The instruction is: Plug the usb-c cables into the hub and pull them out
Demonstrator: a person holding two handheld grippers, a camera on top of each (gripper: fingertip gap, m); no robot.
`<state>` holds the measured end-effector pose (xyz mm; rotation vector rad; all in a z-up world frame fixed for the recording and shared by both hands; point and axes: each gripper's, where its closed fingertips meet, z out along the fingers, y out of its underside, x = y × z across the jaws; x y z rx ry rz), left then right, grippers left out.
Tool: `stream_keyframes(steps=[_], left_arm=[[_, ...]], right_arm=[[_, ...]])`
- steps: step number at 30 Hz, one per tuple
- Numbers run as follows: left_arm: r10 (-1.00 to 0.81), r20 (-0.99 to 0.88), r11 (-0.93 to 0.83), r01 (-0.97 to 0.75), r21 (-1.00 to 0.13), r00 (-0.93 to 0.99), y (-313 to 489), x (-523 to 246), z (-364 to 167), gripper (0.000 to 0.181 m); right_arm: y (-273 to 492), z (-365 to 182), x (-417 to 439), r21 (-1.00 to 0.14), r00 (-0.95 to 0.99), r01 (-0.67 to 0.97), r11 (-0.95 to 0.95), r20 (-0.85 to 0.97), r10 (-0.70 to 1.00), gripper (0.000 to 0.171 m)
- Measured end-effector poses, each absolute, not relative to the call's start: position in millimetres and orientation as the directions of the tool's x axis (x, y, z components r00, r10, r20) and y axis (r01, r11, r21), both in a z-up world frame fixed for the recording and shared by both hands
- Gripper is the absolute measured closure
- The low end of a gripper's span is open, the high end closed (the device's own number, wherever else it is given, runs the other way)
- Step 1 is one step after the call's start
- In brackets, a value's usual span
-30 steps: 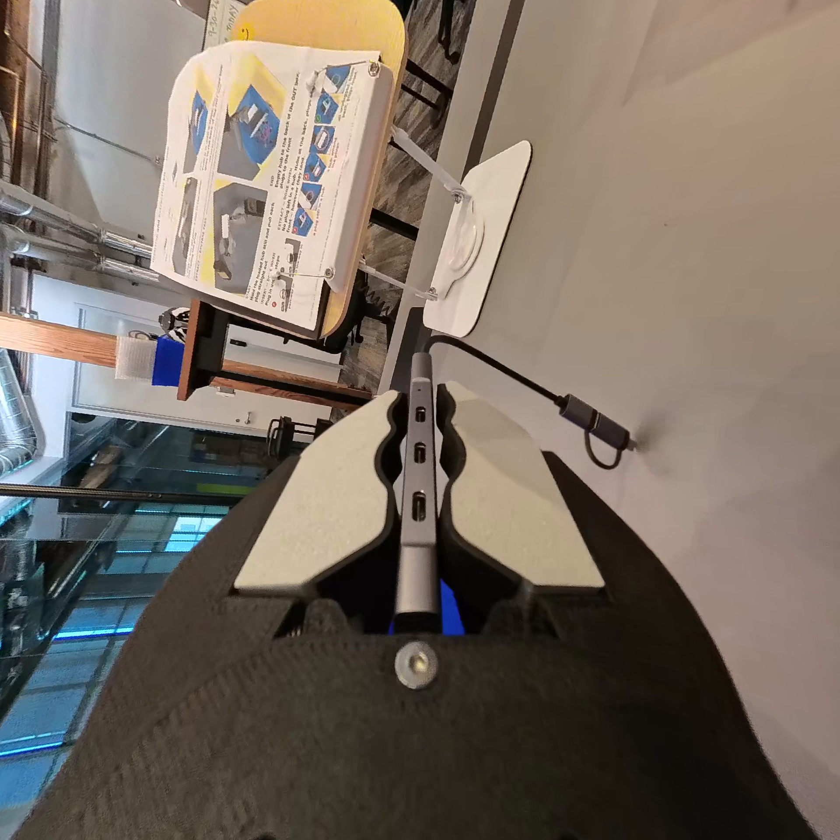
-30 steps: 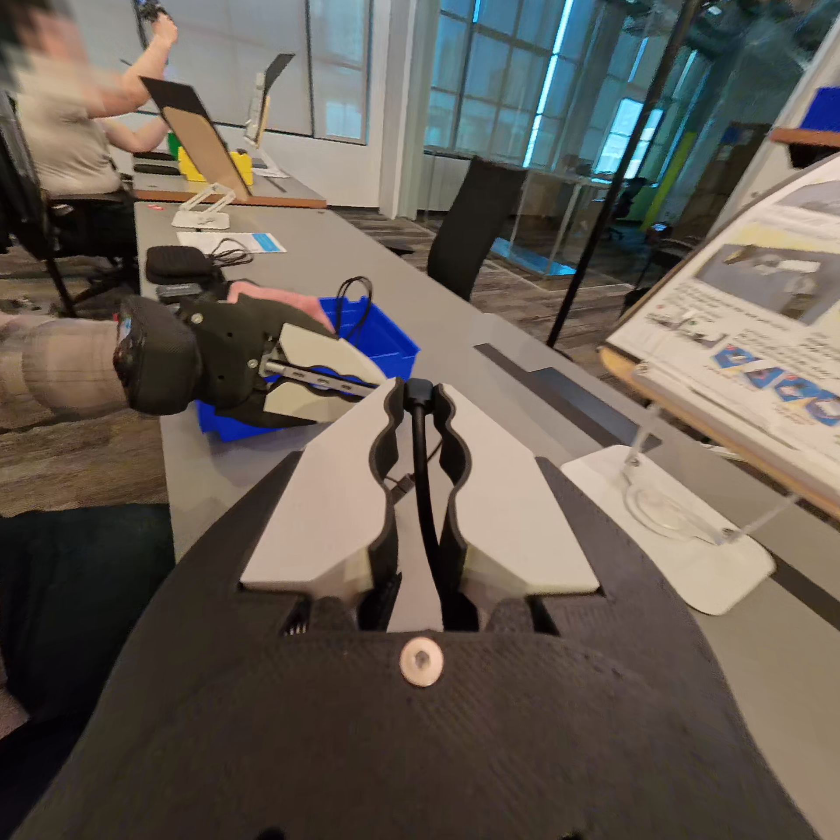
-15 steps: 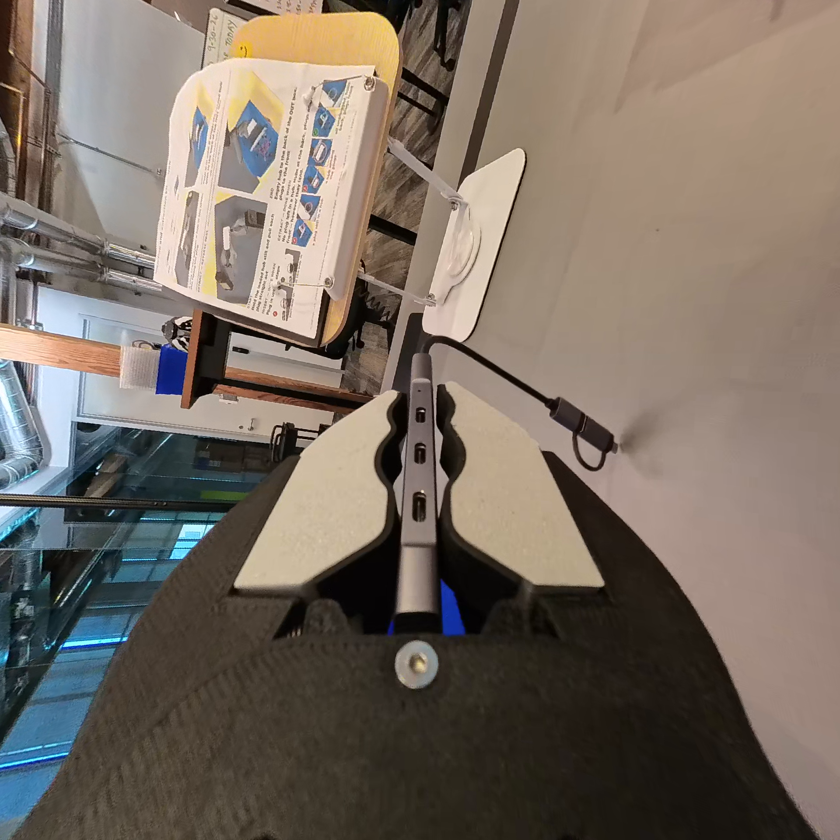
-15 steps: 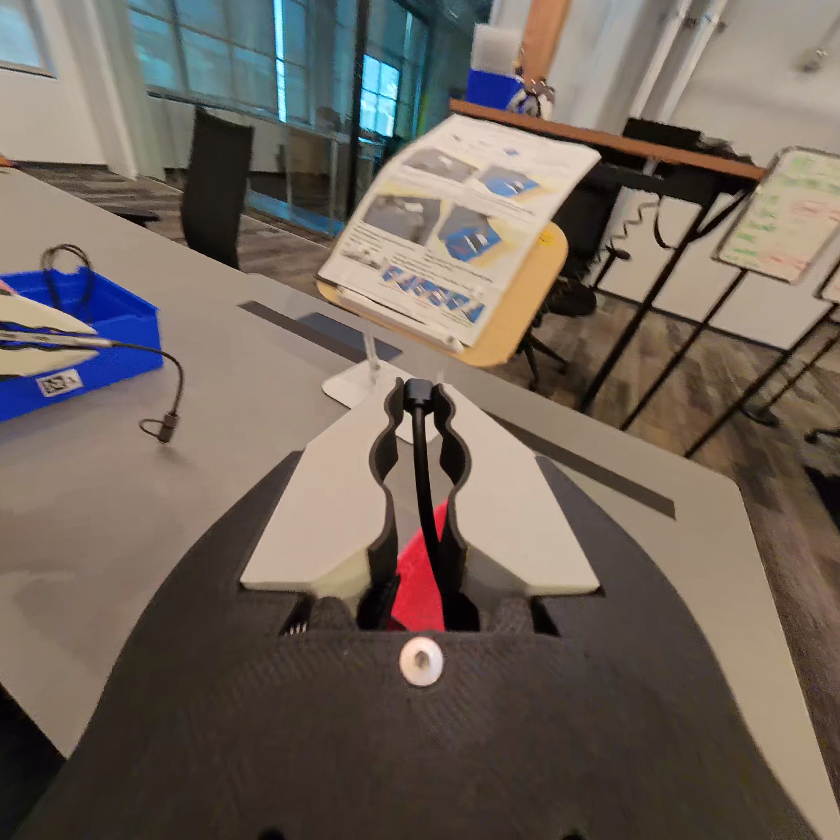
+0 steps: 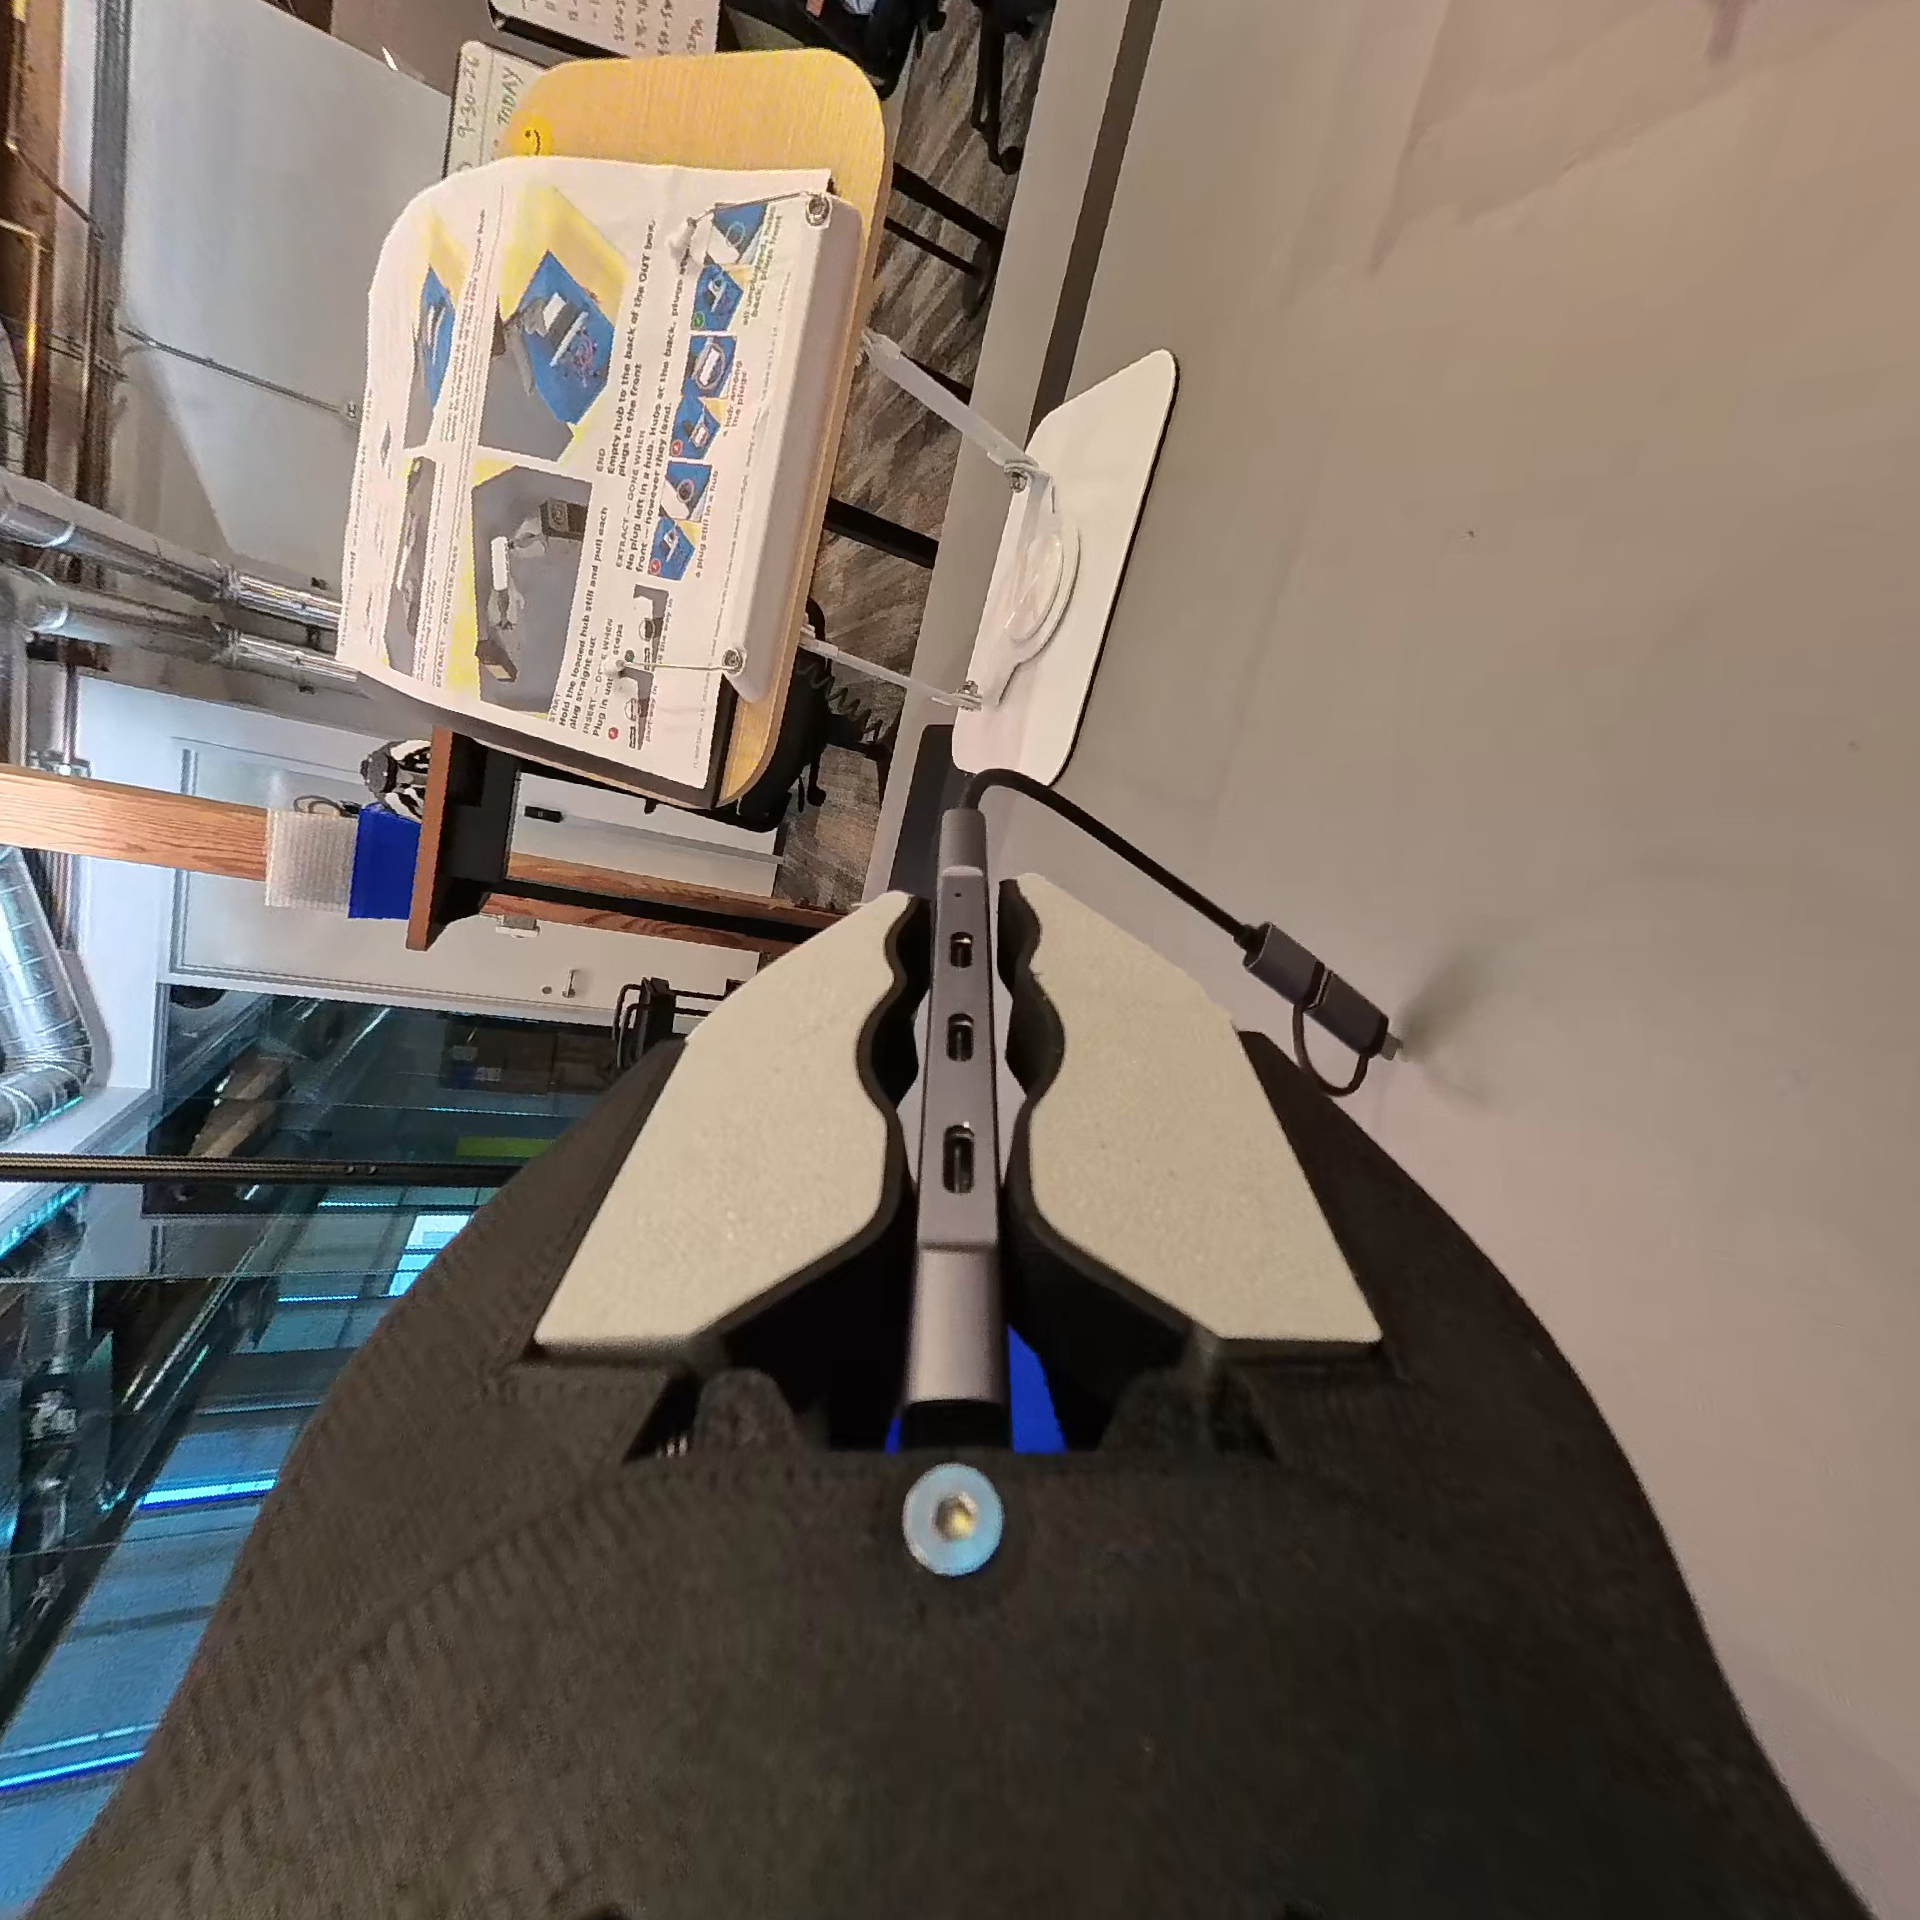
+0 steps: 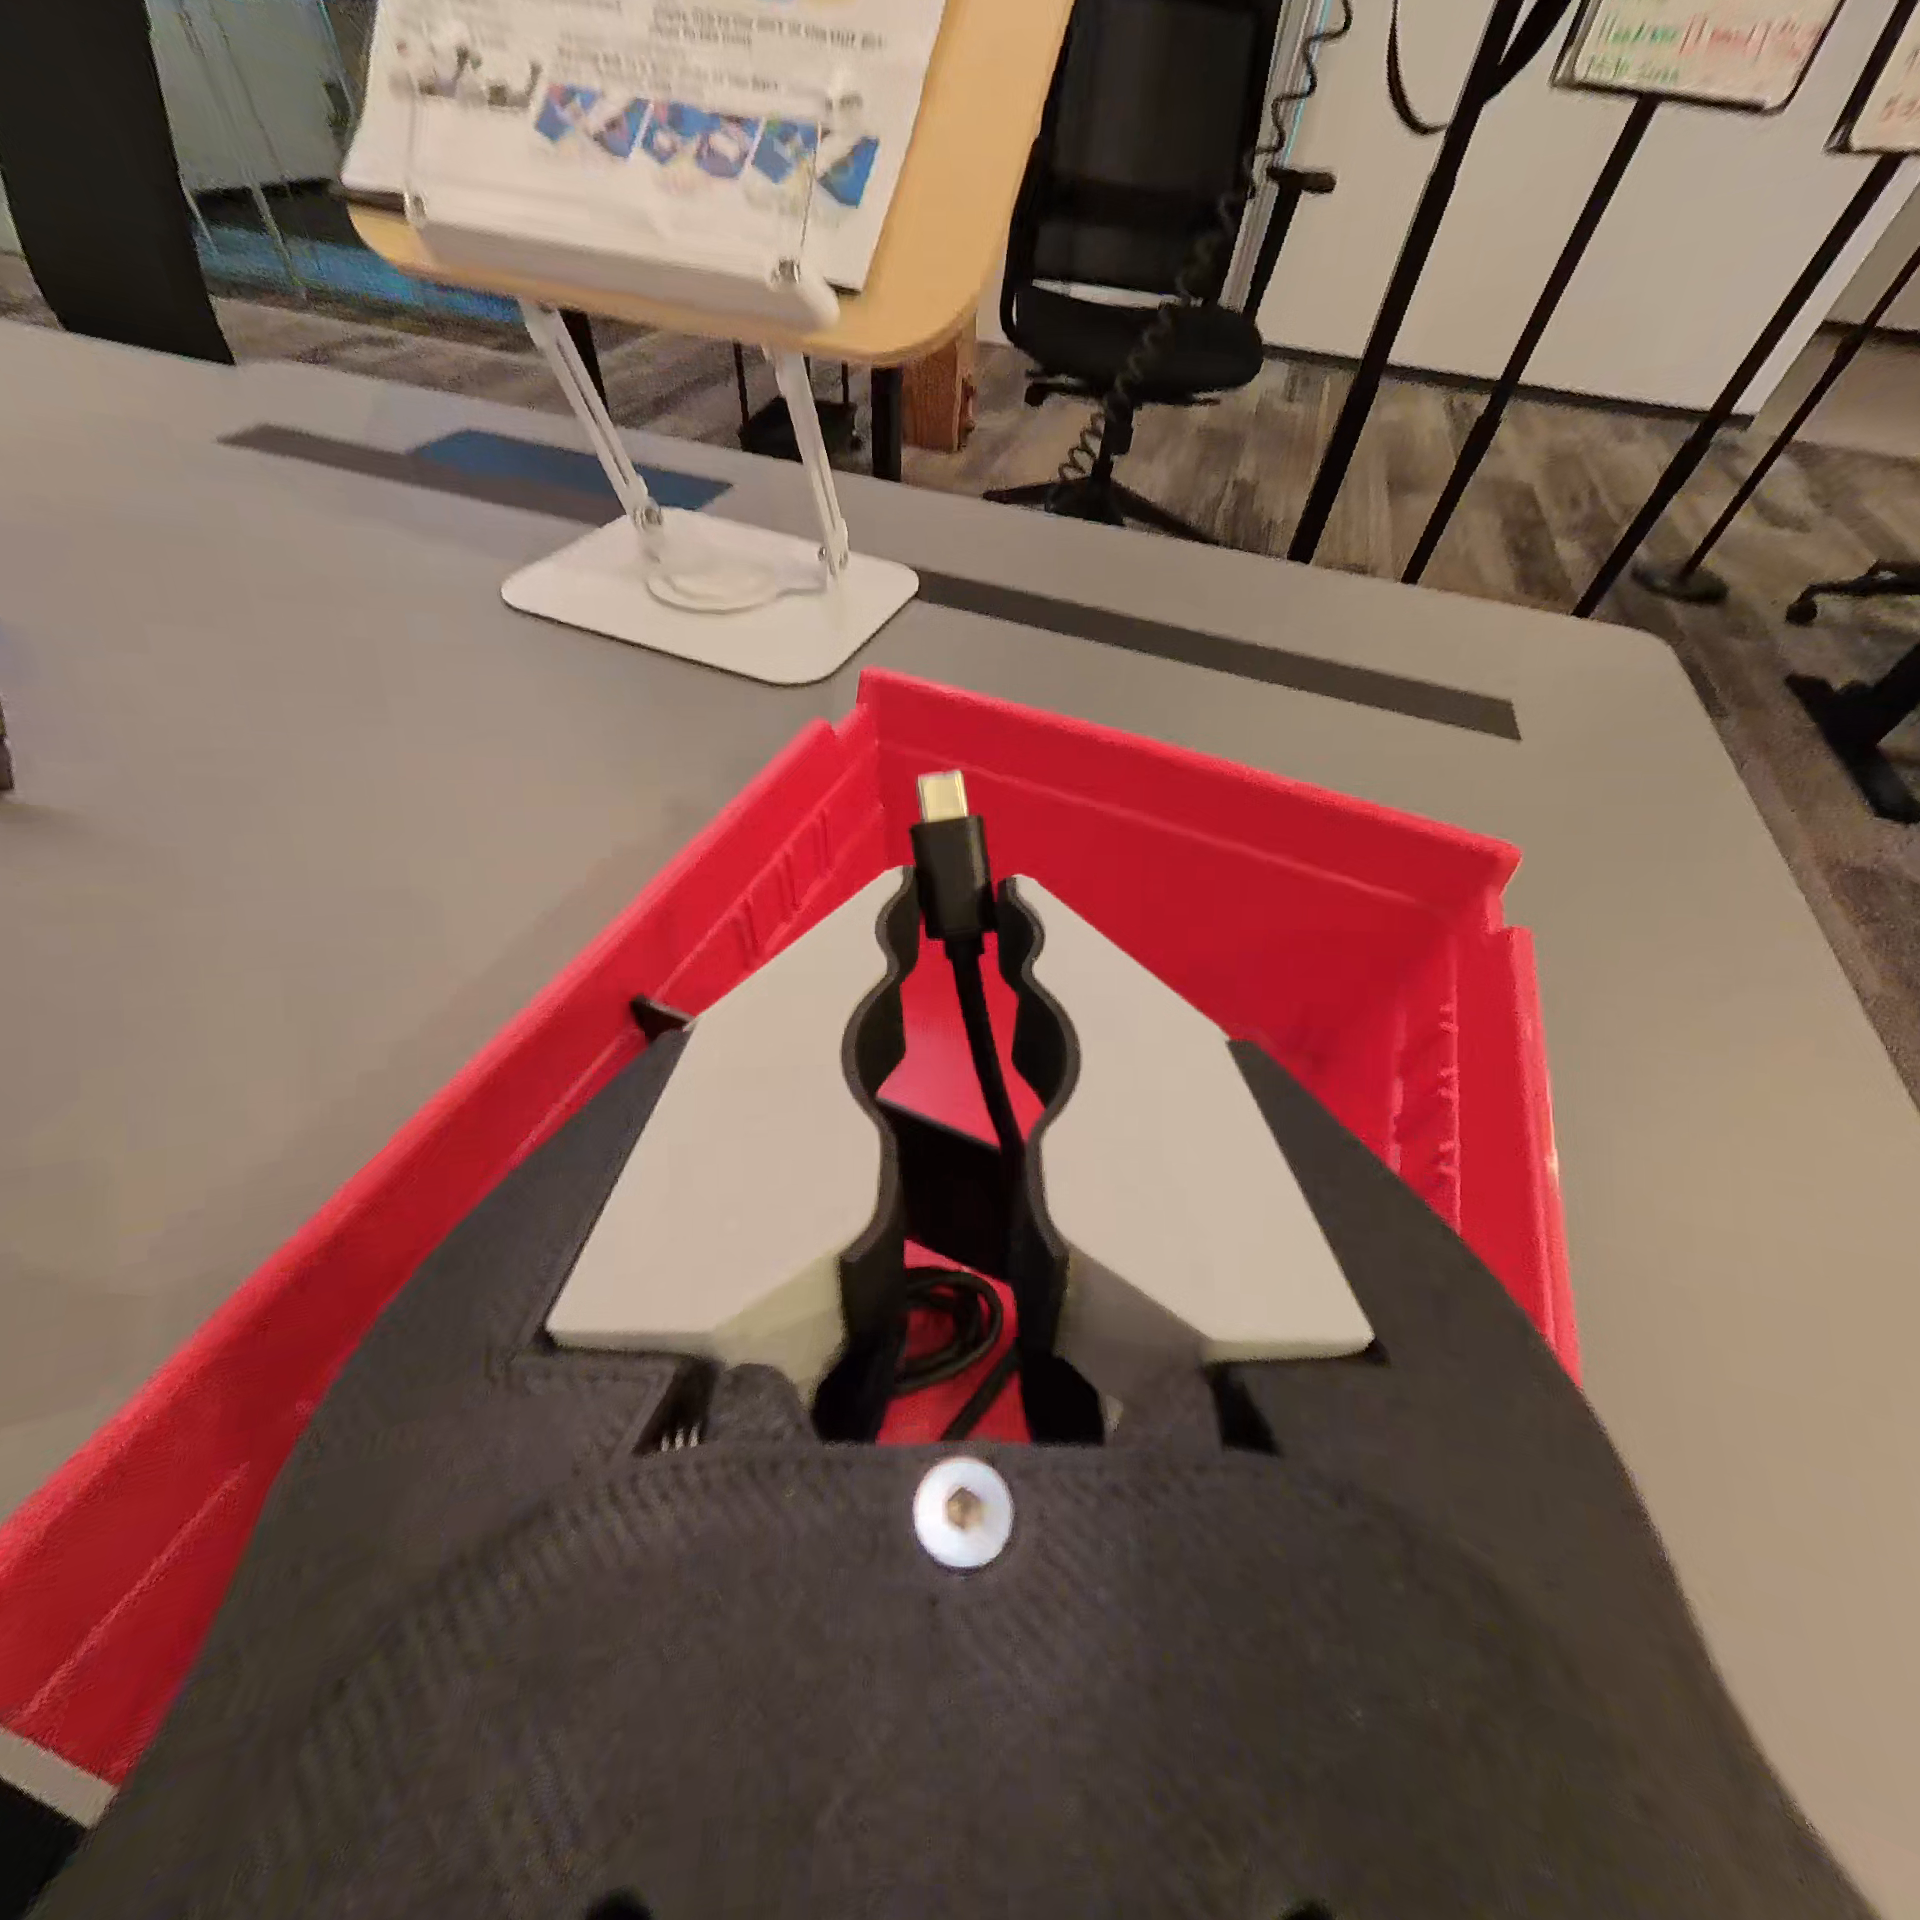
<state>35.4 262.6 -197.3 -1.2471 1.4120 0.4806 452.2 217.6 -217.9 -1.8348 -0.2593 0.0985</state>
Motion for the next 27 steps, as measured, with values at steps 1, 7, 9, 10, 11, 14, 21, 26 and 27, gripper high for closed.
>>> stream_keyframes(steps=[1, 7, 9, 10, 11, 14, 21, 26, 27], left_arm=[[-0.407, -0.892, 0.356, -0.866, -0.352, 0.196, 263, 36, -198, 0.169], [-0.402, -0.895, 0.360, -0.866, -0.347, 0.191, 263, 38, -197, 0.169], [-0.402, -0.895, 0.362, -0.865, -0.348, 0.191, 263, 39, -197, 0.169], [-0.400, -0.897, 0.363, -0.865, -0.346, 0.190, 262, 39, -197, 0.169], [-0.399, -0.897, 0.365, -0.864, -0.346, 0.190, 262, 40, -196, 0.169], [-0.394, -0.899, 0.376, -0.858, -0.349, 0.192, 261, 43, -194, 0.169], [-0.387, -0.903, 0.405, -0.845, -0.350, 0.188, 253, 51, -187, 0.169], [-0.390, -0.905, 0.456, -0.818, -0.351, 0.171, 240, 61, -181, 0.169], [-0.389, -0.906, 0.470, -0.811, -0.349, 0.164, 237, 64, -180, 0.169]], right_arm=[[216, -220, 454, -0.955, 0.972, 0.131, -0.265, 0.071, 0.224, 0.158], [206, -205, 457, -0.933, 0.961, 0.221, -0.283, 0.159, 0.225, 0.154], [203, -191, 451, -0.929, 0.950, 0.268, -0.254, 0.211, 0.229, 0.154], [201, -184, 445, -0.928, 0.944, 0.286, -0.239, 0.229, 0.239, 0.154], [200, -176, 437, -0.927, 0.935, 0.304, -0.219, 0.247, 0.254, 0.154], [195, -149, 395, -0.927, 0.894, 0.352, -0.130, 0.292, 0.340, 0.153], [184, -132, 234, -0.807, 0.612, 0.572, 0.151, 0.542, 0.576, 0.145], [194, -152, 152, -0.669, 0.410, 0.678, 0.306, 0.689, 0.598, 0.141], [196, -155, 139, -0.653, 0.379, 0.680, 0.332, 0.702, 0.603, 0.140]])
